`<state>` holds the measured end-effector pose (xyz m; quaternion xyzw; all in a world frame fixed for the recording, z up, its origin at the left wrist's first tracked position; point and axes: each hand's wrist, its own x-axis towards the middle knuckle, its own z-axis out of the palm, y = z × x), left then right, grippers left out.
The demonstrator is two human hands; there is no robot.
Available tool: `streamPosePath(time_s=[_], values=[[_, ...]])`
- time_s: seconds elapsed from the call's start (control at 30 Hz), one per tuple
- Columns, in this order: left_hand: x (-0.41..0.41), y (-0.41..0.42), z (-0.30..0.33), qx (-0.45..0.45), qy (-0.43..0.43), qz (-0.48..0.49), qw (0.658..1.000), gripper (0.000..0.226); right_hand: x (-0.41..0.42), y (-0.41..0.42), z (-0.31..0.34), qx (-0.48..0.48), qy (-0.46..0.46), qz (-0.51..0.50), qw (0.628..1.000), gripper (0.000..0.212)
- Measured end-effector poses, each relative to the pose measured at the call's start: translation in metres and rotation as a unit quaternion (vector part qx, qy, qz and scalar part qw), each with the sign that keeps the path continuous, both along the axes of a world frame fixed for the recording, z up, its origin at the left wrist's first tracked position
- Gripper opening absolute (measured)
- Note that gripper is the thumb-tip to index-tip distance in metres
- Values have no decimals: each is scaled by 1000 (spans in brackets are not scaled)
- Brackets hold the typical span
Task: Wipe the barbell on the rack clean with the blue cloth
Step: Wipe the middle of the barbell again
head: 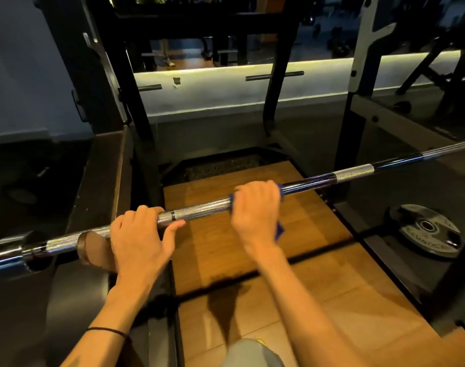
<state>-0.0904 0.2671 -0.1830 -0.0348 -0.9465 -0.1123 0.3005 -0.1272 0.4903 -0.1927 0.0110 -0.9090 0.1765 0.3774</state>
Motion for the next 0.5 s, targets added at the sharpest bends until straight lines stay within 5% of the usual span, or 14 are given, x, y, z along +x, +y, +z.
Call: streamPosePath(time_s=[0.1,0.2,0.4,0.5], values=[[-1,-2,0,-9,-7,-2,1000,52,13,-54,0,-2,-45,72,996,29],[1,-4,1,-12,11,-12,1000,52,6,-20,6,33,-36,109,993,33],[2,0,2,-7,25,-12,1000,51,-25,153,8,35,-63,-79,994,34],[3,2,1,0,32,-10,999,49,-24,156,7,-5,-53,-111,992,34]])
